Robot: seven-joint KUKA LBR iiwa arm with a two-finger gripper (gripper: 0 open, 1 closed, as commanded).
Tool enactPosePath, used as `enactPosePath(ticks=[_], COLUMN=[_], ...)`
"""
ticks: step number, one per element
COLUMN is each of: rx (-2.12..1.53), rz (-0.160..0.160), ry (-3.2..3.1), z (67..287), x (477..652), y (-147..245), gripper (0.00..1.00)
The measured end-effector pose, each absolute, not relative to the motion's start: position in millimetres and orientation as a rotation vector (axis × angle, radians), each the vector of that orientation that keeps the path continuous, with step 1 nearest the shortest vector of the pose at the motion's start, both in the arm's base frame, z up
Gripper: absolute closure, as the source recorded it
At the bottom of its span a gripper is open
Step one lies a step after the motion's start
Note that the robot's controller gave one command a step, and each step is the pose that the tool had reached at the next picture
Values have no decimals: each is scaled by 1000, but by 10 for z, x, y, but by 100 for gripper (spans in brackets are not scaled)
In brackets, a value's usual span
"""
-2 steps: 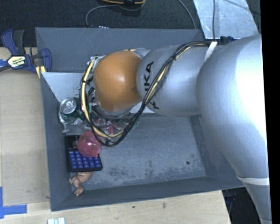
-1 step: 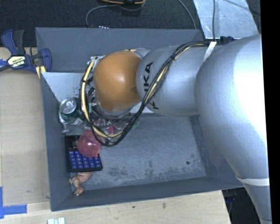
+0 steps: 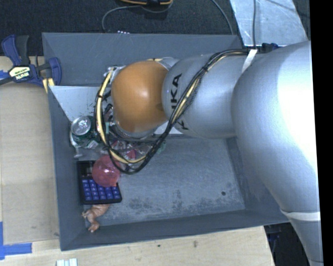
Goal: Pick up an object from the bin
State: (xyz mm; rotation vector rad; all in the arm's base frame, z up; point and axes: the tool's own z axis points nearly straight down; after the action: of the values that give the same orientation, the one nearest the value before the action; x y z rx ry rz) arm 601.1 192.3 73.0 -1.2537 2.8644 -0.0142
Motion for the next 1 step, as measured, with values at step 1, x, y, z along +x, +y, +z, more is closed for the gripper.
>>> enactPosePath(ticks=[1], rx=[-1390], rz=[-18], ry=[2793], z=[771], x=[6028], y=[1945], gripper=[100])
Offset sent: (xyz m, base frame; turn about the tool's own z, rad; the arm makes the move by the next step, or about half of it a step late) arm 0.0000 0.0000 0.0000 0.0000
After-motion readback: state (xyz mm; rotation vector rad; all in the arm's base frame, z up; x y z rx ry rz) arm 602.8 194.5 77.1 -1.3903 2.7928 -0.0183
